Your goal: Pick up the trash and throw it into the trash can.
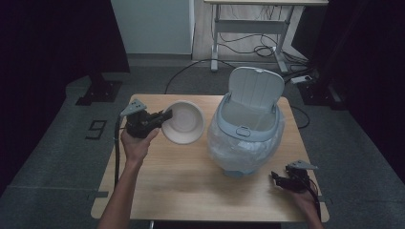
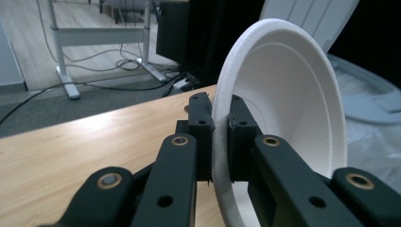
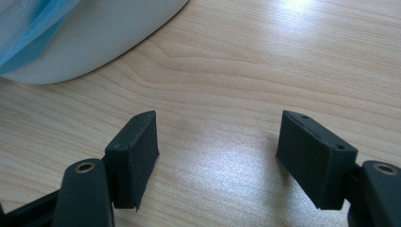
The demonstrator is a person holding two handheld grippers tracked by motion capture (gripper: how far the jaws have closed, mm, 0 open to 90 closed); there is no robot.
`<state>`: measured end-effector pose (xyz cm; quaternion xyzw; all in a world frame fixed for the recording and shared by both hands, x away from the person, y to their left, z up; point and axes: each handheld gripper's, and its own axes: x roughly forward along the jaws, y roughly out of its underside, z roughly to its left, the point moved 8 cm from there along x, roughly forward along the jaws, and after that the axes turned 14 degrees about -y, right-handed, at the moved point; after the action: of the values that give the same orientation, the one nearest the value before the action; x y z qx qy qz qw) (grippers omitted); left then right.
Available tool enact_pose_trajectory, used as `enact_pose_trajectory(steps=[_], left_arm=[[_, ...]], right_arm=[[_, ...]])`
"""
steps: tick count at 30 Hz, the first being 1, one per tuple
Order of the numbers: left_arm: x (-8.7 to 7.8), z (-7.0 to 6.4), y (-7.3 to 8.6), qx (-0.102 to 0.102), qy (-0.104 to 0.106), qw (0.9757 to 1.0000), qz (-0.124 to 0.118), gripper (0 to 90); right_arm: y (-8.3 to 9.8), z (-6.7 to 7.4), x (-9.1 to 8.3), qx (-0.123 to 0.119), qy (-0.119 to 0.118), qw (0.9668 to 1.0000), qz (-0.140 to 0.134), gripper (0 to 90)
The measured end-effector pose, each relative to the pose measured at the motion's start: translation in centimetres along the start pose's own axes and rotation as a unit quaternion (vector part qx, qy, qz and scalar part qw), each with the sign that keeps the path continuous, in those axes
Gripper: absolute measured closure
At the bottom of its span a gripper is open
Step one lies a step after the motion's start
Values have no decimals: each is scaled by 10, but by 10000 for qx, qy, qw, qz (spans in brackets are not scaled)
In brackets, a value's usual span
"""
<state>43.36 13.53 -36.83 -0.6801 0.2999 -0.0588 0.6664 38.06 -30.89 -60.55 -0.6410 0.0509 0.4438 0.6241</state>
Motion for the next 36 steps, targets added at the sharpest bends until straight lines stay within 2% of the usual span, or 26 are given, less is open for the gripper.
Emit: enact_pose_trajectory(steps=[11,25,36], left_arm=[[-2,-21,-25,119,164,9997,-142,829],[-1,-40,-38,278,329,9988,-244,829],[5,-56,-49,293,502,9979,-290,829]], right_arm=[[0,0,0,-4,0,10000,11,292],[0,0,0,1,4,10000,11,292],[0,0,0,10,17,10000,7,296]])
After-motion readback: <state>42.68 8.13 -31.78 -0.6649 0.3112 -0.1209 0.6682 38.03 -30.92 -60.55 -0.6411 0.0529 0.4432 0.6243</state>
